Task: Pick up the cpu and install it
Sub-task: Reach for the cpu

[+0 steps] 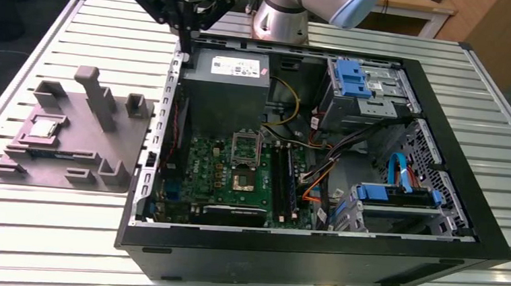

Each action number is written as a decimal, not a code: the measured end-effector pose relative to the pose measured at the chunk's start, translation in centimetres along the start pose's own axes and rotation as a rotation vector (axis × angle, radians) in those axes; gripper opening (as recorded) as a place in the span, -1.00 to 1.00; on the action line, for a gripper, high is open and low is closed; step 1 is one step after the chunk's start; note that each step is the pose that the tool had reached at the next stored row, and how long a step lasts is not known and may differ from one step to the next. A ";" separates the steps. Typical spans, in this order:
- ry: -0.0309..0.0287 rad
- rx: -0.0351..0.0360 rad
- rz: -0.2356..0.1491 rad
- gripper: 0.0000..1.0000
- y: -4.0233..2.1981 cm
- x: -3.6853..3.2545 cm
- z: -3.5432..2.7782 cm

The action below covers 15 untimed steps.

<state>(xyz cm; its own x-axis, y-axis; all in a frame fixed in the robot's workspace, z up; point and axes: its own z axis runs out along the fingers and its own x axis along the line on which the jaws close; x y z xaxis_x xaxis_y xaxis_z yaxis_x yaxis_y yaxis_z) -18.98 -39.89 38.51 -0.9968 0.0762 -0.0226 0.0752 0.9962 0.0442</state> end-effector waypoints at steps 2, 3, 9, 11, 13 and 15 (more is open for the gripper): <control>0.0000 0.0000 0.000 -0.80 -0.01 0.05 0.01; 0.0001 0.0000 0.000 -0.80 -0.01 0.08 0.01; 0.0004 0.0000 0.000 -0.80 -0.02 0.21 0.03; 0.0005 0.0001 0.000 -0.80 -0.02 0.25 0.03; 0.0005 0.0000 0.000 -0.80 -0.03 0.31 0.05; 0.0007 0.0001 0.000 -0.80 -0.03 0.36 0.05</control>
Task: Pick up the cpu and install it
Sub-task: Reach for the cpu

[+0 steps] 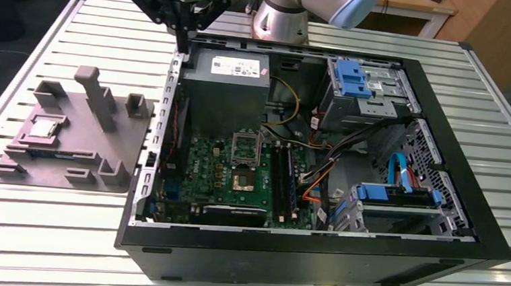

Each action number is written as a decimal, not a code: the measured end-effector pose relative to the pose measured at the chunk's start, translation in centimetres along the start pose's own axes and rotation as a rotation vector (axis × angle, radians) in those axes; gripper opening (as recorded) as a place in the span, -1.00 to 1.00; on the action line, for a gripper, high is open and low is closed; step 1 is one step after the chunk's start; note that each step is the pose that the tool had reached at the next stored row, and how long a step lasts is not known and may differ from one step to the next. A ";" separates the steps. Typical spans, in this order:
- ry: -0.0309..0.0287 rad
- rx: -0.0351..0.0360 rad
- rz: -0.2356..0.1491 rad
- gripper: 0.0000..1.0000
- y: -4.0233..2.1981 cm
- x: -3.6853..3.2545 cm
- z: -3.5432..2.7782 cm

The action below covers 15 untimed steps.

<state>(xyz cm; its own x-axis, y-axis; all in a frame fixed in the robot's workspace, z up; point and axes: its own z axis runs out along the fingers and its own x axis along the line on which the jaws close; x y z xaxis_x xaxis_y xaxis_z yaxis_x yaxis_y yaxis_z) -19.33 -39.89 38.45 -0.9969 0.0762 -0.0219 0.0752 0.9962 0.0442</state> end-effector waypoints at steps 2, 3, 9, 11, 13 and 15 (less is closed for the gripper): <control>0.0000 -0.0001 0.000 -0.80 0.00 0.05 0.01; 0.0002 0.0000 0.000 -0.80 -0.01 0.07 0.01; 0.0008 0.0000 0.000 -0.80 -0.02 0.18 0.04; 0.0009 0.0000 0.000 -0.80 -0.02 0.23 0.05; 0.0011 0.0001 0.000 -0.80 -0.02 0.27 0.06; 0.0014 0.0001 0.000 -0.80 -0.02 0.31 0.07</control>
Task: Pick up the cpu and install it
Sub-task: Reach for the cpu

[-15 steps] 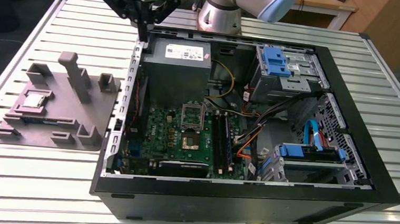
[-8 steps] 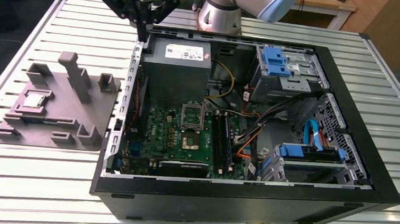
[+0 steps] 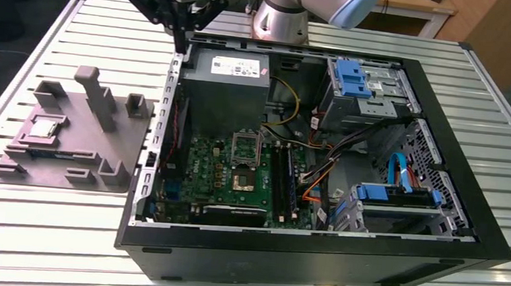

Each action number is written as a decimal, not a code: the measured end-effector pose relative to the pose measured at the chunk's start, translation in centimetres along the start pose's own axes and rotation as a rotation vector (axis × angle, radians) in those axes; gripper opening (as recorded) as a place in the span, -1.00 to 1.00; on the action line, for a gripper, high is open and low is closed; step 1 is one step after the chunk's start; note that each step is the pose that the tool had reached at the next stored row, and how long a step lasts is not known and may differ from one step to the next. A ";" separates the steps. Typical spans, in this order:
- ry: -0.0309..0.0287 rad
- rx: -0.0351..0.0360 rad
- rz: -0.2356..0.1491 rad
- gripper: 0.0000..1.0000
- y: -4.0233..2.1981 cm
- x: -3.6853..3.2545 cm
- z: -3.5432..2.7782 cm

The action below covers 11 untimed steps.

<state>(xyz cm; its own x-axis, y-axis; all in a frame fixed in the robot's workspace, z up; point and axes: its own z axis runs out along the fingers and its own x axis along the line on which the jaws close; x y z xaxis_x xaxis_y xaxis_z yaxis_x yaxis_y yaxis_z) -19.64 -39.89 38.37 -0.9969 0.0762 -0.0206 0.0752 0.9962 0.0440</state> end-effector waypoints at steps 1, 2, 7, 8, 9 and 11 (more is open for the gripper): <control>0.0000 0.0000 0.000 -0.80 0.00 0.02 0.01; 0.0001 -0.0001 0.000 -0.80 0.00 0.03 0.01; 0.0004 0.0000 0.000 -0.80 -0.02 0.17 0.04; 0.0004 0.0000 0.000 -0.80 -0.02 0.20 0.04; 0.0004 0.0000 0.000 -0.80 -0.02 0.22 0.04; 0.0004 -0.0001 0.000 -0.80 -0.02 0.27 0.06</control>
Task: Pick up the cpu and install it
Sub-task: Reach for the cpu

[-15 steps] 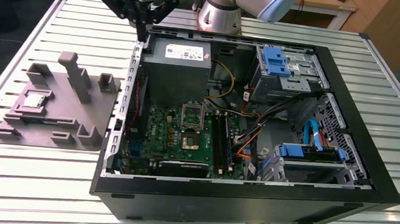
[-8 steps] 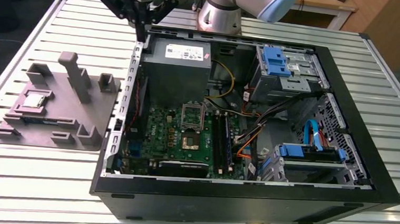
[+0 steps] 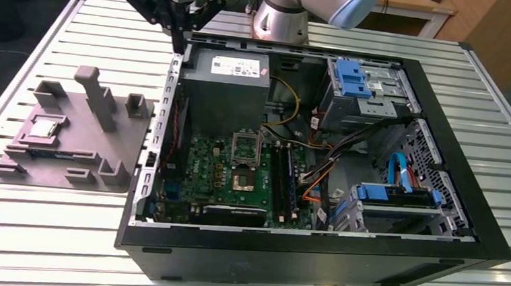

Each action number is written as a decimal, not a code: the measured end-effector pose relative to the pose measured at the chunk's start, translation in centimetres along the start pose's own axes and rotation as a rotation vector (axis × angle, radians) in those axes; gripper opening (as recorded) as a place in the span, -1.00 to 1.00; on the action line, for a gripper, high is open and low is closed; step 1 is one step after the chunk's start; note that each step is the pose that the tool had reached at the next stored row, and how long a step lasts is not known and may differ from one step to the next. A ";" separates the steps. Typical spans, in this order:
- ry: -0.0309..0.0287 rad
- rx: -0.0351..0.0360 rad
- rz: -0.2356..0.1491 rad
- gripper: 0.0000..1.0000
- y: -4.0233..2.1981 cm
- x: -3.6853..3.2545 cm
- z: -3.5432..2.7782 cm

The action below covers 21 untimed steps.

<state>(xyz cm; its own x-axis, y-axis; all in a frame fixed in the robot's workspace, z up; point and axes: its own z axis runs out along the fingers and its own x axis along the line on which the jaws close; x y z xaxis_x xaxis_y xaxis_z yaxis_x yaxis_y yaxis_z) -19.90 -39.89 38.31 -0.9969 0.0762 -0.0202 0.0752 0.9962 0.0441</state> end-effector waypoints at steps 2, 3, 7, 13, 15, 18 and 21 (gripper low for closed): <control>0.0001 0.0001 0.000 -0.80 0.00 0.03 0.00; 0.0001 0.0000 0.000 -0.80 0.00 0.05 0.01; 0.0001 0.0000 0.000 -0.80 -0.01 0.12 0.03; 0.0002 0.0001 0.000 -0.80 -0.02 0.28 0.05; 0.0003 0.0000 0.000 -0.80 -0.03 0.33 0.07; 0.0006 0.0001 0.000 -0.80 -0.03 0.40 0.08; 0.0008 0.0001 0.000 -0.80 -0.04 0.46 0.10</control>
<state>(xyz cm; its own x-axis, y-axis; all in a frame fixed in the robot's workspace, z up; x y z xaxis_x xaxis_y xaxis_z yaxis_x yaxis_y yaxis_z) -20.36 -39.89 38.20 -0.9969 0.0763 -0.0193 0.0754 0.9962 0.0440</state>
